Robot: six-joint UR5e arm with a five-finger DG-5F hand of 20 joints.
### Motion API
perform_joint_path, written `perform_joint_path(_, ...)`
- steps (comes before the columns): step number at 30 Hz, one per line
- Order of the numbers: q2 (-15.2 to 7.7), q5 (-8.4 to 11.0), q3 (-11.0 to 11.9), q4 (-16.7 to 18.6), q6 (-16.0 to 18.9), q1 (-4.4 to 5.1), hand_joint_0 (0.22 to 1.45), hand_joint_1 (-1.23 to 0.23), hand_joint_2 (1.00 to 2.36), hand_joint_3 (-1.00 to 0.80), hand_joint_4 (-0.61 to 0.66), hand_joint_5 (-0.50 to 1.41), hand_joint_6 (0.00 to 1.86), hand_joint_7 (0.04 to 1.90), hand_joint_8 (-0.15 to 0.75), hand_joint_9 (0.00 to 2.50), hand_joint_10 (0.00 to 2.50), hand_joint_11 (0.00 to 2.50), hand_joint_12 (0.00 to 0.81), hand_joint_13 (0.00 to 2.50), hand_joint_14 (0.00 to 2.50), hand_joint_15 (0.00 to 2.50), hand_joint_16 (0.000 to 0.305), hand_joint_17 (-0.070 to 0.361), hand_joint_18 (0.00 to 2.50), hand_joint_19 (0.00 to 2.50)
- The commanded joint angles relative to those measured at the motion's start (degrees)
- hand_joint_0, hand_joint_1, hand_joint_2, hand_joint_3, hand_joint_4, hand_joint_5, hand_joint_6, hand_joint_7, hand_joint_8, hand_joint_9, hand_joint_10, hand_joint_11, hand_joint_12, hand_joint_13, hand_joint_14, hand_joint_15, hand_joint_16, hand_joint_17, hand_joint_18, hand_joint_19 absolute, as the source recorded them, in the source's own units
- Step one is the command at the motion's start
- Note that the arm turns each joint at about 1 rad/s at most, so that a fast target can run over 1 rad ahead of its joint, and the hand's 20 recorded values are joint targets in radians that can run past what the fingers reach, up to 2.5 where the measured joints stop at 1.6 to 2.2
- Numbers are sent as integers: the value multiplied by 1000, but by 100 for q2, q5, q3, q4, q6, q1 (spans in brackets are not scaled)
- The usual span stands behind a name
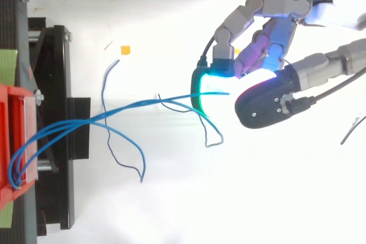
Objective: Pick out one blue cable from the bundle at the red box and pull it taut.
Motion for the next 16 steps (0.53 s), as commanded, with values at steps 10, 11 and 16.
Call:
perform_joint_path(10, 7, 0, -4, 0, 1, 3, 756, -793, 1017, -159, -195, -130, 966, 840, 281, 1323, 26, 1077, 394, 820, 22, 566, 52, 117, 653, 762)
perform_joint_path(11, -2, 0, 5, 0, 1, 3, 756, -793, 1017, -159, -194, -131, 966, 843, 284, 1322, 26, 1076, 392, 819, 21, 570, 52, 118, 652, 762)
perform_joint_path(16, -2, 0, -4, 0, 1, 3, 756, -791, 1017, -157, -196, -132, 967, 845, 281, 1320, 26, 1075, 393, 817, 22, 567, 52, 118, 649, 761)
